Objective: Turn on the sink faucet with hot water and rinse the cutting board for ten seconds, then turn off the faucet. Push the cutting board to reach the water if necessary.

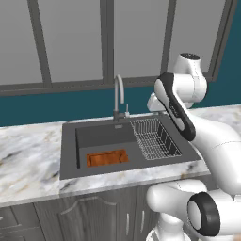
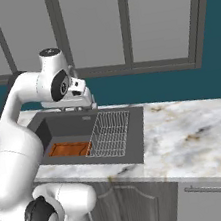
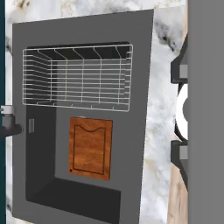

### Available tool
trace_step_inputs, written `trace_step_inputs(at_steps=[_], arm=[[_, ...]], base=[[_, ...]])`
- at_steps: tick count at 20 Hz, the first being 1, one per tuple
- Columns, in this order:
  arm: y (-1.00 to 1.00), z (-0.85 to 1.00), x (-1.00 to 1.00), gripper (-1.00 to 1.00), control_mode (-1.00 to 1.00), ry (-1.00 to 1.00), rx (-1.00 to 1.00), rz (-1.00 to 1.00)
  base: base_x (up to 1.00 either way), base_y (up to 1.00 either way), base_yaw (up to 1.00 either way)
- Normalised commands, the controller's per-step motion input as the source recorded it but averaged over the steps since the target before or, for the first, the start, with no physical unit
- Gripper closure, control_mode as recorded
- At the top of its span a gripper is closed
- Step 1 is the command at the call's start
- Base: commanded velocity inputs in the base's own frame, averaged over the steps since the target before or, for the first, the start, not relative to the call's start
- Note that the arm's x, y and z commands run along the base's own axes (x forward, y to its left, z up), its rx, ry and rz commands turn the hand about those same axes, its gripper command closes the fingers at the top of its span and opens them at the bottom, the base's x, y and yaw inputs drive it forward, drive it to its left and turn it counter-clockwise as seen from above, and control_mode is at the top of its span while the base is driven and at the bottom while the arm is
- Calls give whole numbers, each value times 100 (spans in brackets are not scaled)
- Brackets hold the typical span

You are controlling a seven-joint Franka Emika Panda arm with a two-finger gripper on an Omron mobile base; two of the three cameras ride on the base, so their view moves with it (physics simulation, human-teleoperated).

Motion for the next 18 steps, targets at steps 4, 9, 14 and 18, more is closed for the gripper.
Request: trace_step_inputs(at_steps=[4, 9, 14, 18], arm=[[0, -8, -4, -100, -100, 0, 0, 0], [-20, -20, -11, -100, -100, -4, 3, 0], [-19, -22, 0, -100, -100, -11, 0, 0], [-36, -29, 0, -100, -100, -17, 8, 0]], base=[[0, 0, 0], [0, 0, 0], [0, 0, 0], [0, 0, 0]])
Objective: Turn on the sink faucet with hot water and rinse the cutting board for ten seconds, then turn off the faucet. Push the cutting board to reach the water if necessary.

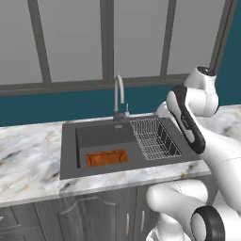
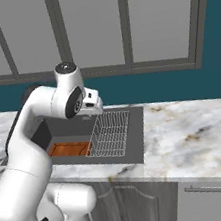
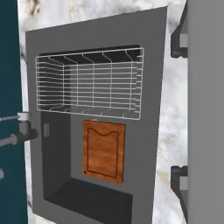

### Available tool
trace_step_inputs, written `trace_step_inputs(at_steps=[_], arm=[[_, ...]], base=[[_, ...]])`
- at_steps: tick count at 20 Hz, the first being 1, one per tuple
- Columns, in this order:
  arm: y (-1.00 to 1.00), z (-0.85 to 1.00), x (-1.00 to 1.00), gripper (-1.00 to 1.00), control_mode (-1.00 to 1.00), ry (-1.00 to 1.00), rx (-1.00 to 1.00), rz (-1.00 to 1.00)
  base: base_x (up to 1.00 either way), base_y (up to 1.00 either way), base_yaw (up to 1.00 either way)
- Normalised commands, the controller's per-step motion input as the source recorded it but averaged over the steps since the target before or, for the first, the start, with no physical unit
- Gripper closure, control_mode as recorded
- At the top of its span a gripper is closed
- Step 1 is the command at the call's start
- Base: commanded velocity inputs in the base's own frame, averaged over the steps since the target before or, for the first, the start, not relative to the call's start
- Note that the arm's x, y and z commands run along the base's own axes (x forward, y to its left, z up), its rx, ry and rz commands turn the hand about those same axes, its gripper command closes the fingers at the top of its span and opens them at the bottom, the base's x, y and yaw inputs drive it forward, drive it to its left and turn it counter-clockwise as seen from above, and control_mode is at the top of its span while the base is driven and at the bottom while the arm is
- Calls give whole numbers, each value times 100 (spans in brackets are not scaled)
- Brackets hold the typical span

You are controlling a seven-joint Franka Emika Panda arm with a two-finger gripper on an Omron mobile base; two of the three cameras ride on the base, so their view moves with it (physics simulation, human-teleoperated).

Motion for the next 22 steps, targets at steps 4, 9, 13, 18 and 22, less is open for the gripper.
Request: trace_step_inputs(at_steps=[4, 9, 13, 18, 22], arm=[[-39, -20, 9, -100, -100, -14, 12, 0], [-23, -22, 26, -100, -100, -5, 6, 0], [-4, -22, 49, -100, -100, -4, 1, 0], [0, -15, 42, -100, -100, -6, 1, 0], [0, -18, 35, -100, -100, -8, 0, 0]], base=[[0, 0, 0], [0, 0, 0], [0, 0, 0], [0, 0, 0], [0, 0, 0]])
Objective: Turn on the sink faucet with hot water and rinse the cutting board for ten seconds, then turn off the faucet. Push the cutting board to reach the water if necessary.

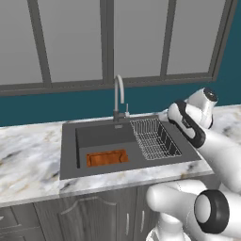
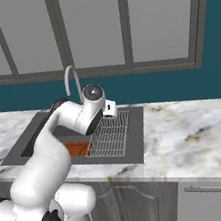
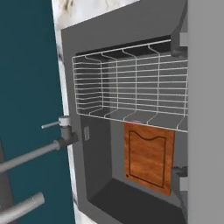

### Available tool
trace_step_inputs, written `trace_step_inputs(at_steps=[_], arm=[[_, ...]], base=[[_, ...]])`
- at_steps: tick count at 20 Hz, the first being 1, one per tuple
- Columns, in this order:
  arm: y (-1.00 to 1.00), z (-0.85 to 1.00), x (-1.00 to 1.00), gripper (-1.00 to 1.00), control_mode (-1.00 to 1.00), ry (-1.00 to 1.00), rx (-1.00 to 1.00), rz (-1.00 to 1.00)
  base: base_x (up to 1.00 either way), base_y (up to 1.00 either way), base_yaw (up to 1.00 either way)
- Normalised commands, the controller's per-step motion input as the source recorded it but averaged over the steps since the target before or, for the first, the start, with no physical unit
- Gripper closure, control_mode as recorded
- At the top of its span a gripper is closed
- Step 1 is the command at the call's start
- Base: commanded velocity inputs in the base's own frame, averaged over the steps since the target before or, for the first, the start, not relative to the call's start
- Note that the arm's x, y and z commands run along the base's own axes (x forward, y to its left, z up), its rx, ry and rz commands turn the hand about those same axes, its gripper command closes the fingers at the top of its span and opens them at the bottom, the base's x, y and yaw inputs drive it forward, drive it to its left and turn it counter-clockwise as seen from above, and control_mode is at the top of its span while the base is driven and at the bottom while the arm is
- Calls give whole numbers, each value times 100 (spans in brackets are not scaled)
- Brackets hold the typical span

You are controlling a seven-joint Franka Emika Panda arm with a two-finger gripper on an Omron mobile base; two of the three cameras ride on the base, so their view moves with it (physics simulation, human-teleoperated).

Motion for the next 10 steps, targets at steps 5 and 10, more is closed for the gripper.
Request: trace_step_inputs(at_steps=[5, 10], arm=[[0, -20, 38, -100, -100, -7, 0, 0], [0, -16, 43, -100, -100, -2, 0, 0]], base=[[0, 0, 0], [0, 0, 0]])
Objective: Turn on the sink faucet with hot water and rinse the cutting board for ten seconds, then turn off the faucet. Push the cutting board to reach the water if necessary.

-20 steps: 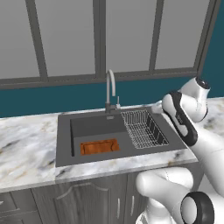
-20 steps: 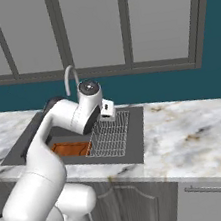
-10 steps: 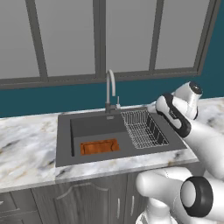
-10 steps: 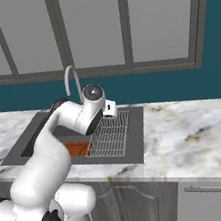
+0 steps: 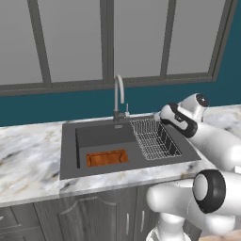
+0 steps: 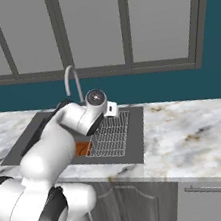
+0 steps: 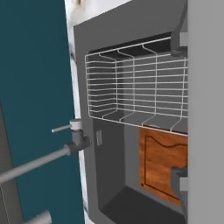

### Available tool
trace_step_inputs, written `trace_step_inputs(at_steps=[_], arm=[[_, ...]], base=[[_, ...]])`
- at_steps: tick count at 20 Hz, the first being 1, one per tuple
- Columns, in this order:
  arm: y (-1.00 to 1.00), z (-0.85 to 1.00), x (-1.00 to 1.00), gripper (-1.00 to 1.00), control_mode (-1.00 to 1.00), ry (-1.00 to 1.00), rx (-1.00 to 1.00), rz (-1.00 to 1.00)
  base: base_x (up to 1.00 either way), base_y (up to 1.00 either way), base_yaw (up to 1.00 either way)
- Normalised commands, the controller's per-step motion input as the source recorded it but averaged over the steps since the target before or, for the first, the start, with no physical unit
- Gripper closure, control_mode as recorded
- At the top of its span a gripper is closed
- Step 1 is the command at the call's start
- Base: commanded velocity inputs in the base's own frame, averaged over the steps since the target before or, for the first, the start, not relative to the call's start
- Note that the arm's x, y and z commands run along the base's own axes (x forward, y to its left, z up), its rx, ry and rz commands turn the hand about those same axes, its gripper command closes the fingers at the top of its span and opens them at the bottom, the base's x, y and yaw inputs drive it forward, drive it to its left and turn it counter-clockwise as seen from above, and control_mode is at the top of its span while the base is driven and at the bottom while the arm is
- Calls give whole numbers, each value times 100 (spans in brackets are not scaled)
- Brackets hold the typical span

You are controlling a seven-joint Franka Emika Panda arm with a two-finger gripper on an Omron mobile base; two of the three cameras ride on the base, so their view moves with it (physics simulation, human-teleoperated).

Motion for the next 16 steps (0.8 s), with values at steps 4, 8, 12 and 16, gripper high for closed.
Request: trace_step_inputs(at_steps=[4, 8, 12, 16], arm=[[0, -17, 33, -100, -100, -2, 0, 0], [0, -16, 28, -100, -100, -3, 0, 0], [4, -1, 19, -100, -100, -6, 0, 0], [12, 0, 10, -100, -100, -12, 0, -1]], base=[[0, 0, 0], [0, 0, 0], [0, 0, 0], [0, 0, 0]])
